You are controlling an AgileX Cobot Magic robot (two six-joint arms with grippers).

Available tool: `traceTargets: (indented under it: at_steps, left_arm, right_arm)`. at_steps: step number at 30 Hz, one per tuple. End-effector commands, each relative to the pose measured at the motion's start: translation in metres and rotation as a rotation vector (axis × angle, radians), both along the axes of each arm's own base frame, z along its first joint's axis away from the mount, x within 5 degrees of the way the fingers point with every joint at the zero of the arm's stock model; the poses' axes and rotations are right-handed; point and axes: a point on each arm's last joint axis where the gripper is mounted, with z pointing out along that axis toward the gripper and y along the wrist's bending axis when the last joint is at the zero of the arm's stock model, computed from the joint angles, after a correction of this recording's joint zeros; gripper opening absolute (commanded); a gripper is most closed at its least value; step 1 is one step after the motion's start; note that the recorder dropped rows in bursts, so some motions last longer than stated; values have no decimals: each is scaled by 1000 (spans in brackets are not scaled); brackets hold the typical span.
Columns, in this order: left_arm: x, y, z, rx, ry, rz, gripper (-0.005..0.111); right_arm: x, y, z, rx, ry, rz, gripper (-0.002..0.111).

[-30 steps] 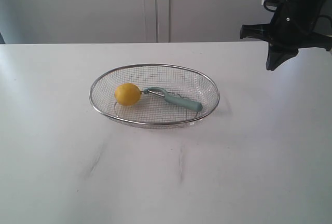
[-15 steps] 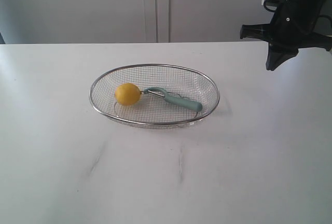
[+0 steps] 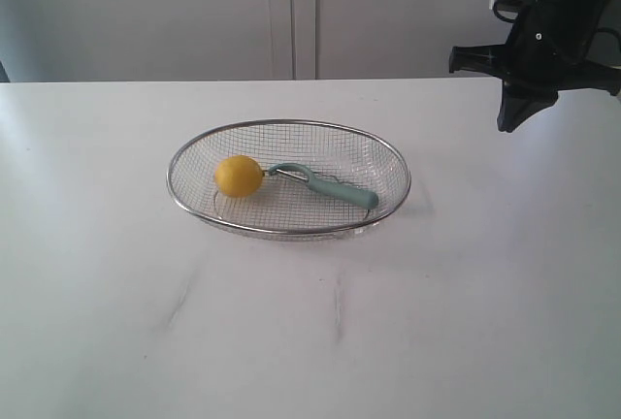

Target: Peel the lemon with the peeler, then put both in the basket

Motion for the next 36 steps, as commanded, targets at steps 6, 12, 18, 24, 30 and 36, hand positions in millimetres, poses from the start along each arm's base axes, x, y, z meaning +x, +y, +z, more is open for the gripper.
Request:
traceTargets:
  at_steps: [6, 12, 18, 24, 30, 36]
  left_arm:
    - [-3, 1, -40, 6, 25, 4, 0]
    - [-2, 1, -48, 3, 39, 8, 0]
    - [-2, 1, -48, 5, 38, 8, 0]
    - [-1, 2, -48, -17, 37, 29, 0]
    - [-1, 4, -47, -73, 33, 85, 0]
    - [0, 4, -47, -141, 39, 117, 0]
  right_arm:
    - [0, -4, 6, -3, -18, -8, 0]
    - [0, -4, 6, -3, -18, -8, 0]
    - [0, -4, 6, -3, -18, -8, 0]
    - [0, -4, 6, -3, -18, -8, 0]
    - [0, -4, 6, -3, -18, -8, 0]
    - [0, -4, 6, -3, -18, -8, 0]
